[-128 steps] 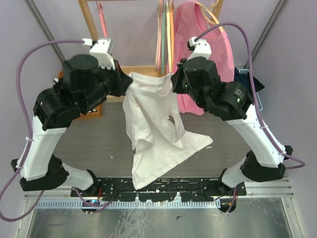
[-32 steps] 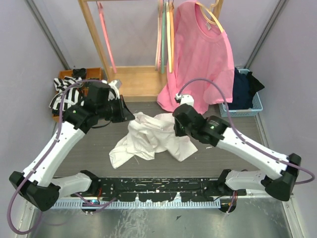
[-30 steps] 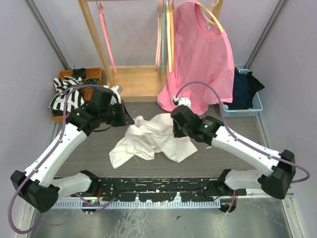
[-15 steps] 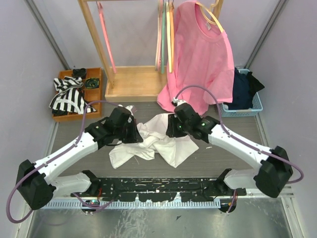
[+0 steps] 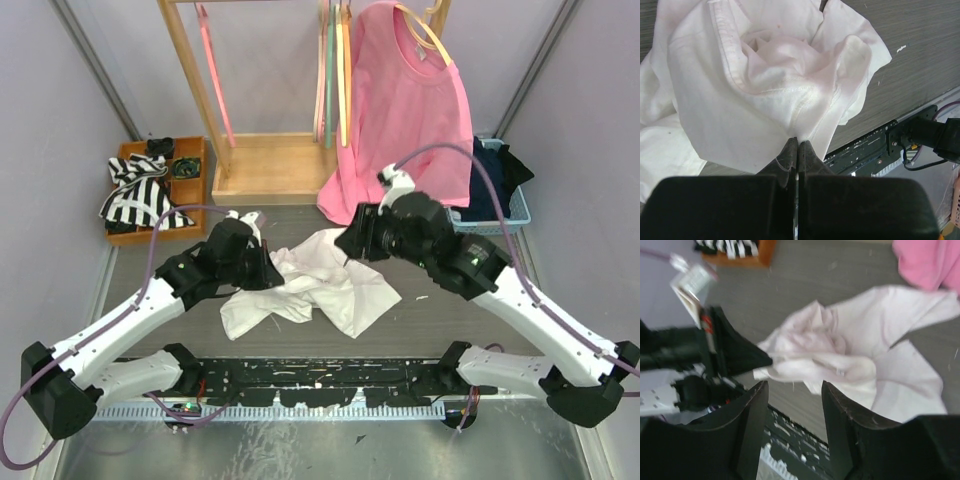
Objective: Place the t-shirt on the hanger
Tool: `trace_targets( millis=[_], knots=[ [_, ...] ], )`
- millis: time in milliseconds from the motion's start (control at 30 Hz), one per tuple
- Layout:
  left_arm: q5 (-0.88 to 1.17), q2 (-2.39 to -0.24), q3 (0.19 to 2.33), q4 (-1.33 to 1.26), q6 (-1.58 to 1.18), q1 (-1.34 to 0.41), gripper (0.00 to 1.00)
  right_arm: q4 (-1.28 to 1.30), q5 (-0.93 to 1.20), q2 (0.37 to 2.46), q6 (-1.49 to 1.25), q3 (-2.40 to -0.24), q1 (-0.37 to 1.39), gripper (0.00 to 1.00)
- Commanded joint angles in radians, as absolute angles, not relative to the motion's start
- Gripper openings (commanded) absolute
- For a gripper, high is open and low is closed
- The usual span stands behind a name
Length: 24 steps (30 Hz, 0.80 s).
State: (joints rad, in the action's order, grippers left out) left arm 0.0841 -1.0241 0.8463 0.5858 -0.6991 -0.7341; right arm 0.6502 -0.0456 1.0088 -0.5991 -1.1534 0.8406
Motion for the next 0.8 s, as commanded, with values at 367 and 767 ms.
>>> trace_targets(
  millis=[367,767],
  knots=[
    [0.144,-0.983,0.854,0.628,-0.658,-0.738,0.00,0.499,-0.675,1.342,-0.164,-1.904,0.827,0.56],
    [0.203,-0.977,0.811,0.594,-0.641,-0.737,0.00,0.278,-0.531,1.557,-0.103,-1.983,0.657,0.55]
  ],
)
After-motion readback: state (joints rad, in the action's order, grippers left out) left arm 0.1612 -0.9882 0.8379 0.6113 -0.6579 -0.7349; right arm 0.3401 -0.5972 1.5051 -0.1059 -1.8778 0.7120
